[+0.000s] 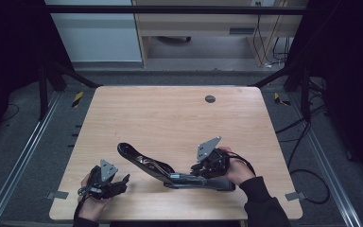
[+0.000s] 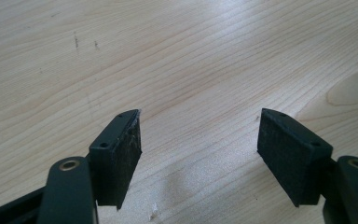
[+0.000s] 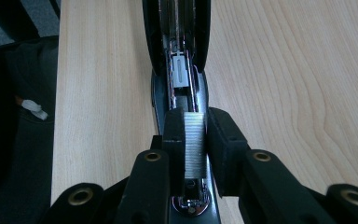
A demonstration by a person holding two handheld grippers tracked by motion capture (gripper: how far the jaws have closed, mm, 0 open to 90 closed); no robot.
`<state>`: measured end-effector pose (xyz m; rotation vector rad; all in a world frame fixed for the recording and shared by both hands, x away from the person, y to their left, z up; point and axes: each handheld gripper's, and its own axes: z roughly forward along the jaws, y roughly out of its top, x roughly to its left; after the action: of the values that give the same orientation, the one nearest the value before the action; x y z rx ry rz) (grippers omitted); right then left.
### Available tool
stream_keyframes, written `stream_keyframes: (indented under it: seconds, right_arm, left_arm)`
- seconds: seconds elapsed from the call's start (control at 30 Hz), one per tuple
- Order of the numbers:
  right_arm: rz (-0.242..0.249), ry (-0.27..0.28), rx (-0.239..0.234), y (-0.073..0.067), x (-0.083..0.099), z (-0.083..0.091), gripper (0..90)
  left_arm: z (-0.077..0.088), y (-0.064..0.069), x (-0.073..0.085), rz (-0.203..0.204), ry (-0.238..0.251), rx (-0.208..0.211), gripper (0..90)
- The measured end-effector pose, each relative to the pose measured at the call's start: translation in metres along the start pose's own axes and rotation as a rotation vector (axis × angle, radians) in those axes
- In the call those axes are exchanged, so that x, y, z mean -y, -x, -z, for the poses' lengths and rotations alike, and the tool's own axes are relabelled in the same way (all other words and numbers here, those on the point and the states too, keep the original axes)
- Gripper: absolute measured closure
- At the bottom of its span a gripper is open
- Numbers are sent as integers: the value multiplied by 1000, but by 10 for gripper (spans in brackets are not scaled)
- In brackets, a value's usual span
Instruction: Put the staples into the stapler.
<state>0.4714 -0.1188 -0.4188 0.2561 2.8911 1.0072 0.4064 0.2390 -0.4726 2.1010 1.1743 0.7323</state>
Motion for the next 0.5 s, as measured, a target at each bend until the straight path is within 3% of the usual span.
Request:
stream_keyframes:
  seconds: [0.5]
  right_arm:
    - [2,-42,-26,2,2,-11,777]
  left_arm:
    - [0,0,0,-5,-3,0,296]
